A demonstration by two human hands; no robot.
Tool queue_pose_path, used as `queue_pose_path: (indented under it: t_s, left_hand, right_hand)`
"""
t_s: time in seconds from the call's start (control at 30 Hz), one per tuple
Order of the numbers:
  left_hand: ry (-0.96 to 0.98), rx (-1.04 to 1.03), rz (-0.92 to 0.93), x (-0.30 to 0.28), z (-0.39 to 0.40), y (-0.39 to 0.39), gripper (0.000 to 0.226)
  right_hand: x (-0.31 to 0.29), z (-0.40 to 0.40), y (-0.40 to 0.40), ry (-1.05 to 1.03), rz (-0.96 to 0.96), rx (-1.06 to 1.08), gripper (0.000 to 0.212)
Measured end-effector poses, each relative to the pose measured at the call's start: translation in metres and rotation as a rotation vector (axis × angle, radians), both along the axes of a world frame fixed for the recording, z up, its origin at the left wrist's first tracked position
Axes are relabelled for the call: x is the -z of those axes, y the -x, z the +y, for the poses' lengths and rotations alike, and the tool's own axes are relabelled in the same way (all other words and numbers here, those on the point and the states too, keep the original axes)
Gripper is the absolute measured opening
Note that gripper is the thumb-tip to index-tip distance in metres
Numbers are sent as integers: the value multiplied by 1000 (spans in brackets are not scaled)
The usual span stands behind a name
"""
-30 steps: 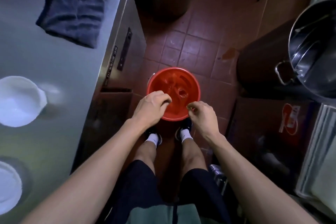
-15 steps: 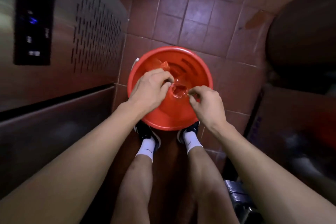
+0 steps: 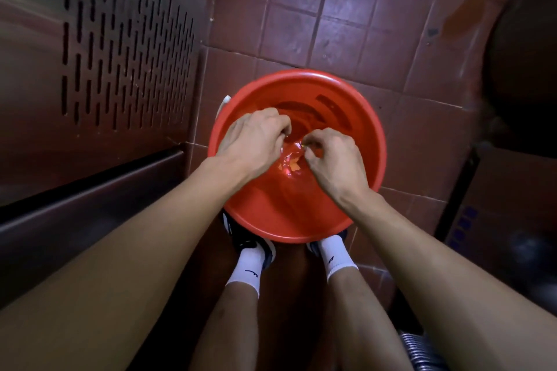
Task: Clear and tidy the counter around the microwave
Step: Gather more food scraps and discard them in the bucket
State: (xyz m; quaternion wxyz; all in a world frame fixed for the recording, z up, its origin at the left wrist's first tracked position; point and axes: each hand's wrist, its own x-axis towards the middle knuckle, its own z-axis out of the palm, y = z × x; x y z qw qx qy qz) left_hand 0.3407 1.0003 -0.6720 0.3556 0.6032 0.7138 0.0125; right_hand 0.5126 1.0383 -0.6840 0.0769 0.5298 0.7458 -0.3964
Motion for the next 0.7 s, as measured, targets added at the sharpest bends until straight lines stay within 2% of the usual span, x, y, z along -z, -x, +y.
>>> queue_pose_path:
  t_s: [0.37,0.7]
  left_hand:
    - [114,-80,79,25,-27,17,14]
    - [142,-140,-42,43,-45,19,17]
  right_hand:
    - [30,-18,38,95,-18,-19,22]
    - [36,-32,27,53,-101,-105,22]
